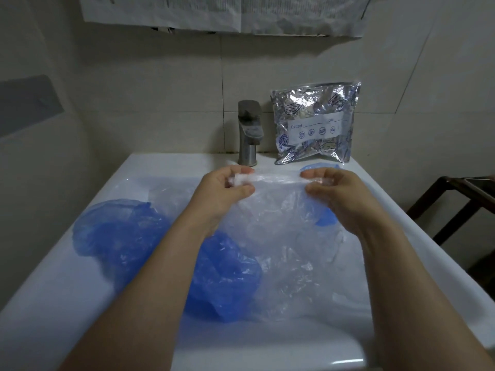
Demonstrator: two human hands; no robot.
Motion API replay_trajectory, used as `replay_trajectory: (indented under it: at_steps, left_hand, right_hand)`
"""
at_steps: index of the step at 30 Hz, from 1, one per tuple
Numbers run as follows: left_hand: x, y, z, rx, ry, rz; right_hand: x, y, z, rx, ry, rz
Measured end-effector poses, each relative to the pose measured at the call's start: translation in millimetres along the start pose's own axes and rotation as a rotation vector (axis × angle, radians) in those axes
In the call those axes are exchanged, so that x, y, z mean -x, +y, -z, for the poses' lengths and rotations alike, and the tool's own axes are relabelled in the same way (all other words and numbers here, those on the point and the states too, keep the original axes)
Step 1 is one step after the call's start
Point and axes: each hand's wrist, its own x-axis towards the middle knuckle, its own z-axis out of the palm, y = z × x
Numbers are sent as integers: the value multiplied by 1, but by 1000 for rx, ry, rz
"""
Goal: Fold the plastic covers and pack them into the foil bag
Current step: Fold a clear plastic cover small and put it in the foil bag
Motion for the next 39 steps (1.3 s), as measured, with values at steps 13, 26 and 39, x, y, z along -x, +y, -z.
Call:
replay_trajectory:
  at_steps: [13,26,39]
  left_hand:
    - [-1,3,8,193,-85,46]
    - [3,4,-3,167,-72,-16]
    - [2,-3,-9,8,94,-2]
  right_hand:
    - [0,2,19,-205,-250,-9]
    - [-1,0,-7,-221,77,-86]
    - [5,-1,-22,211,17,67]
